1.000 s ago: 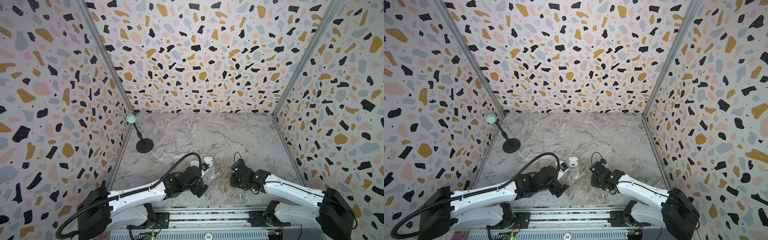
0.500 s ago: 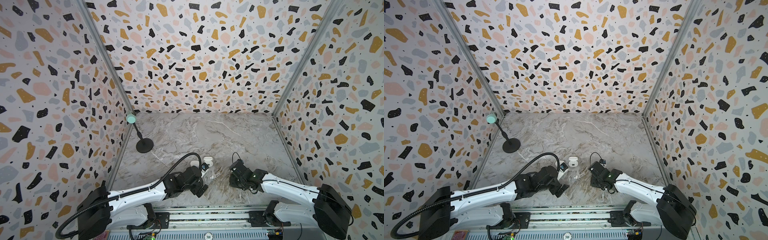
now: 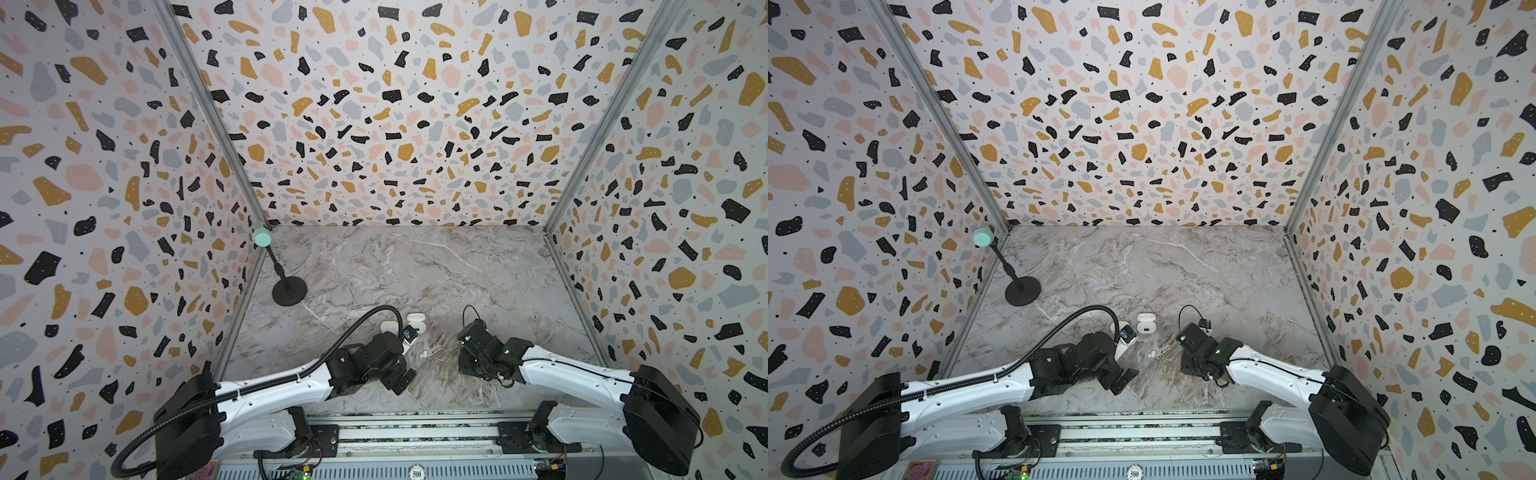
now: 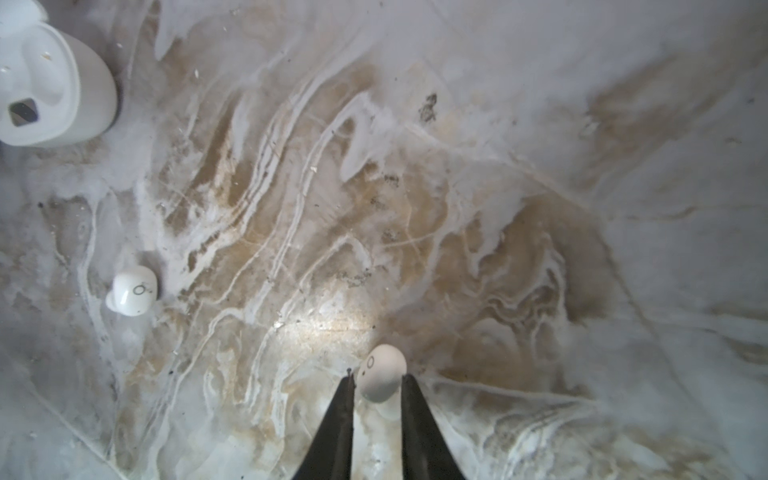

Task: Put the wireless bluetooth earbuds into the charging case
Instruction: 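Lower the open right gripper down around the white earbud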

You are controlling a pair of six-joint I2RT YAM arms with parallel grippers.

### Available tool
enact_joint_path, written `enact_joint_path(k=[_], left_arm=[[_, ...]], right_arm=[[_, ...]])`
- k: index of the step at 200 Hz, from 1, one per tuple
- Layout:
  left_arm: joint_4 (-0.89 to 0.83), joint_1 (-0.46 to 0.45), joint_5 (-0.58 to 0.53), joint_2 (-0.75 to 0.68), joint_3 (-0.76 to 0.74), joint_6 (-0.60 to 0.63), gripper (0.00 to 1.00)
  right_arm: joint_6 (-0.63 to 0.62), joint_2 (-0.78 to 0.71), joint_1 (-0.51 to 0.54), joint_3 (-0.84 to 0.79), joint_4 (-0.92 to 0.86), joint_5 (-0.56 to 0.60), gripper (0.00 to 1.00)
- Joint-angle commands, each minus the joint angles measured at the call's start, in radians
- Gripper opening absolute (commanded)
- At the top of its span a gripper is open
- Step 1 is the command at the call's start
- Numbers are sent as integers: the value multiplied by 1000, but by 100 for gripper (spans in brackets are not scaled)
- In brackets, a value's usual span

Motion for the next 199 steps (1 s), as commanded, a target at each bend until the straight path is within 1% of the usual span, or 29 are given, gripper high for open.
enact_joint_path(k=[1, 133, 199], left_arm=[[2, -6, 11, -7, 25, 9, 100], [-1, -6, 15, 2, 27, 8, 100], [0, -6, 18, 5, 27, 8, 100]], right_arm=[[-9, 5, 4, 7, -10, 24, 21], [-20, 32, 3, 0, 14, 18, 18], [-58, 39, 4, 0, 35, -1, 17]])
